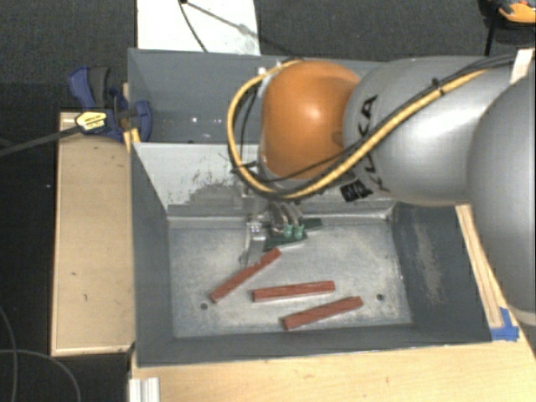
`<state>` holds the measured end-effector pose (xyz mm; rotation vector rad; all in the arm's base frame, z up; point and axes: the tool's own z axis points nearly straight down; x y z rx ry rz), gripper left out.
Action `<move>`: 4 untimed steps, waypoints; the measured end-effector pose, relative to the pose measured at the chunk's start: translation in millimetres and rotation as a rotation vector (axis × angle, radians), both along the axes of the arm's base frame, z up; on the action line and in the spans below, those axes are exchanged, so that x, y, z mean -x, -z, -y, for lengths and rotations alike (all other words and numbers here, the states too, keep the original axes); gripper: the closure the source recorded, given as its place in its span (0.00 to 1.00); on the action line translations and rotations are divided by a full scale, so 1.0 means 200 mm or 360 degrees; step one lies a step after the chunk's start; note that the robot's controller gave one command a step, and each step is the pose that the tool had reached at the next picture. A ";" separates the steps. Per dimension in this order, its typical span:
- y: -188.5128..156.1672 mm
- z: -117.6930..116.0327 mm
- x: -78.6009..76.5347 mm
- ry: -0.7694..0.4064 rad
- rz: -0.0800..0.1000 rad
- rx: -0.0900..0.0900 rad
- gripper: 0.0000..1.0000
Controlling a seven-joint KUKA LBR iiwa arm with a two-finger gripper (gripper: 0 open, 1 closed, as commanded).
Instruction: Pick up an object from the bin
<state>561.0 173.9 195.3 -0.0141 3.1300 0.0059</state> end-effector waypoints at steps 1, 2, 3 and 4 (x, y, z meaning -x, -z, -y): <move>0.31 -0.15 0.04 0.0001 -0.0008 0.0003 0.00; 0.50 -0.09 0.07 -0.0026 -0.0022 0.0000 0.00; 0.52 -0.04 0.07 -0.0007 -0.0016 0.0012 0.00; 0.46 -0.30 0.25 -0.0024 -0.0019 0.0005 1.00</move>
Offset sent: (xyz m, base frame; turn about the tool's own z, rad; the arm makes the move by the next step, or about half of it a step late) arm -0.0141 -0.0286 -0.1211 -0.0159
